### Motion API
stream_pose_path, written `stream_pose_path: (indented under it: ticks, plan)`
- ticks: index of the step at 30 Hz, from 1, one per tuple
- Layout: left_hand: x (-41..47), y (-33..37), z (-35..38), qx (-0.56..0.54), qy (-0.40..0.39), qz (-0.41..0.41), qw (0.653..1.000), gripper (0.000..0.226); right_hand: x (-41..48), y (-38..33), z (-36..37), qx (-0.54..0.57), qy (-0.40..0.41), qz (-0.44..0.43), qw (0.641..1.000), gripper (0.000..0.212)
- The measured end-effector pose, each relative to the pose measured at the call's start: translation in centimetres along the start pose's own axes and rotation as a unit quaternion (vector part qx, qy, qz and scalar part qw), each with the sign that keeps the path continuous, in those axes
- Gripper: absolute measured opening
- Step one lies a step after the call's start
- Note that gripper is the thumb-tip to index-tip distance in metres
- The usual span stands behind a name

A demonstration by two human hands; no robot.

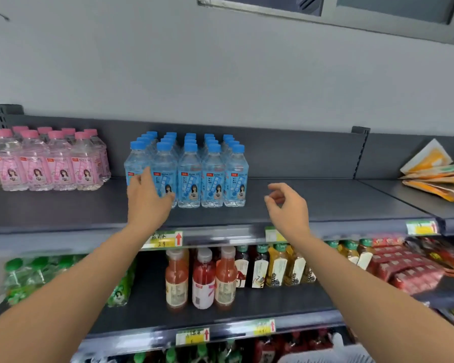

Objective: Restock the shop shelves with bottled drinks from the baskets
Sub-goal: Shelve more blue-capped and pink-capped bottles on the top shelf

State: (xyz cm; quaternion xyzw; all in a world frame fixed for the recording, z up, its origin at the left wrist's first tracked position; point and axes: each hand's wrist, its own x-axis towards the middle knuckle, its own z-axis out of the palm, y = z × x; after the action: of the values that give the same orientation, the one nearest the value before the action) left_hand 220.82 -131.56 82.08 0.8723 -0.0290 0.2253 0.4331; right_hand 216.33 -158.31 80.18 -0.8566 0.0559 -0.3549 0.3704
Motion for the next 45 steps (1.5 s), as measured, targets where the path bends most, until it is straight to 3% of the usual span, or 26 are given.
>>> stream_pose_path:
  ticks: [9,18,23,29,32,34,37,45]
  plan:
    - [-12.0,4.0,8.1,0.0,-0.136,0.101,0.986,0.048,-8.8,9.0,-7.8,-0.095,-0.016,0.05,0.994,0.011]
    - [-21.6,2.3,19.0,0.049,-0.342,0.123,0.93,0.039,-17.3,18.4,-12.1,-0.197,-0.112,0.238,0.944,0.011]
    - [-27.3,0.3,24.9,0.136,-0.459,0.131,0.868,0.032,-22.1,23.6,-12.7,-0.24,-0.192,0.343,0.888,0.013]
    - [-32.9,-3.5,31.6,0.291,-0.584,0.128,0.747,0.035,-26.5,30.3,-11.4,-0.26,-0.303,0.396,0.827,0.028]
    - [-35.5,-5.7,34.8,0.343,-0.608,0.103,0.709,0.035,-28.7,33.9,-9.9,-0.259,-0.375,0.422,0.784,0.049]
    - [-36.9,-7.3,36.7,0.366,-0.606,0.089,0.7,0.043,-29.7,35.7,-8.8,-0.259,-0.407,0.433,0.761,0.061]
    - [-38.2,-9.5,39.1,0.39,-0.602,0.024,0.697,0.059,-30.8,37.9,-7.5,-0.268,-0.437,0.432,0.742,0.06]
    - [-39.3,-12.4,42.4,0.312,-0.526,-0.136,0.78,0.07,-33.2,41.1,-4.9,-0.287,-0.462,0.461,0.701,0.081]
